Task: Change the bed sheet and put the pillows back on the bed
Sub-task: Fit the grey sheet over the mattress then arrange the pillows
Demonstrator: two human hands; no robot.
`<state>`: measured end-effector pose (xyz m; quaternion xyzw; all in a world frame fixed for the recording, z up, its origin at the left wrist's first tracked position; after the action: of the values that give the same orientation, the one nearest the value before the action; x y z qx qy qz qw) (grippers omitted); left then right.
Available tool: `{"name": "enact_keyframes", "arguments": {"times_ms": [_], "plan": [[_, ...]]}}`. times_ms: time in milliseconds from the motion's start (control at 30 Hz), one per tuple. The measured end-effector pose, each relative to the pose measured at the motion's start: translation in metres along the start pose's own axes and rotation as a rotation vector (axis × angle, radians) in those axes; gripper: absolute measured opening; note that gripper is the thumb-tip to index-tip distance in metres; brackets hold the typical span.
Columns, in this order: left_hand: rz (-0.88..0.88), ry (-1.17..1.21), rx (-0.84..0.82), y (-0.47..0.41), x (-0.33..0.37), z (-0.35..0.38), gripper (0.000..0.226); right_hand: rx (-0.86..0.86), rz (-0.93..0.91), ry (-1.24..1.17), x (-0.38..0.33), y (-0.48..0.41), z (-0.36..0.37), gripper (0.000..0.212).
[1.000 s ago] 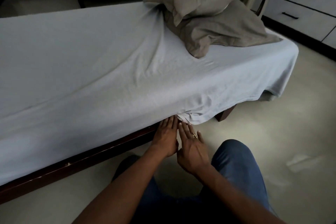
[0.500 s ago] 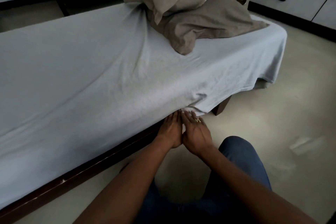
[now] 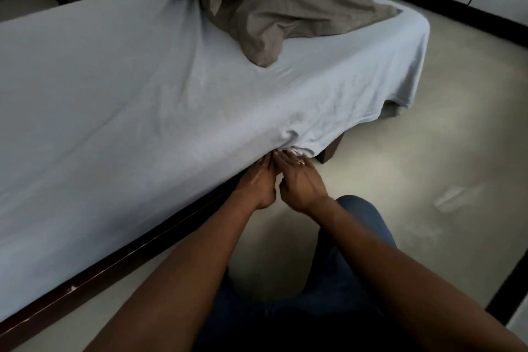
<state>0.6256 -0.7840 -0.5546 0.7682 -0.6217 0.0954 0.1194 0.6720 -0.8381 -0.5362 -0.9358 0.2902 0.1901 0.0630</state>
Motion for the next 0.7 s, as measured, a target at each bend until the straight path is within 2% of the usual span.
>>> {"name": "enact_keyframes", "arguments": {"times_ms": [133, 233, 300, 400, 567, 700], "plan": [[-0.116, -0.017, -0.047, -0.011, -0.002, 0.006, 0.097, -0.07, 0.113, 0.063, 0.034, -0.01, 0.006, 0.091], [-0.148, -0.03, -0.08, -0.014, 0.005, 0.005, 0.088, -0.108, 0.142, 0.206, 0.048, -0.058, 0.01, 0.076], [-0.106, -0.039, -0.055, -0.02, 0.017, -0.001, 0.077, -0.096, 0.157, 0.242, 0.051, -0.077, 0.011, 0.063], [-0.056, -0.051, -0.069, -0.026, 0.024, 0.0, 0.08, -0.101, 0.128, 0.216, 0.051, -0.077, 0.018, 0.056], [0.005, -0.076, -0.08, -0.053, 0.019, 0.005, 0.09, 0.077, 0.054, 0.017, 0.045, -0.042, -0.007, 0.076], [-0.058, -0.083, -0.129, -0.055, 0.019, 0.008, 0.095, 0.049, 0.15, 0.065, 0.085, -0.04, -0.002, 0.091]]}}
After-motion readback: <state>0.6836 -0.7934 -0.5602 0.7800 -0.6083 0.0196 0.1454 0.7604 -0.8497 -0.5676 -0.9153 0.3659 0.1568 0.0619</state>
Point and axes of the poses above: each hand's wrist, its own y-axis away from the middle knuckle, its own z-axis out of the palm, x = y × z, the point moved 10 cm from there along -y, towards the middle knuckle, and after that the axes turned 14 degrees about z, right-handed, at the moved point
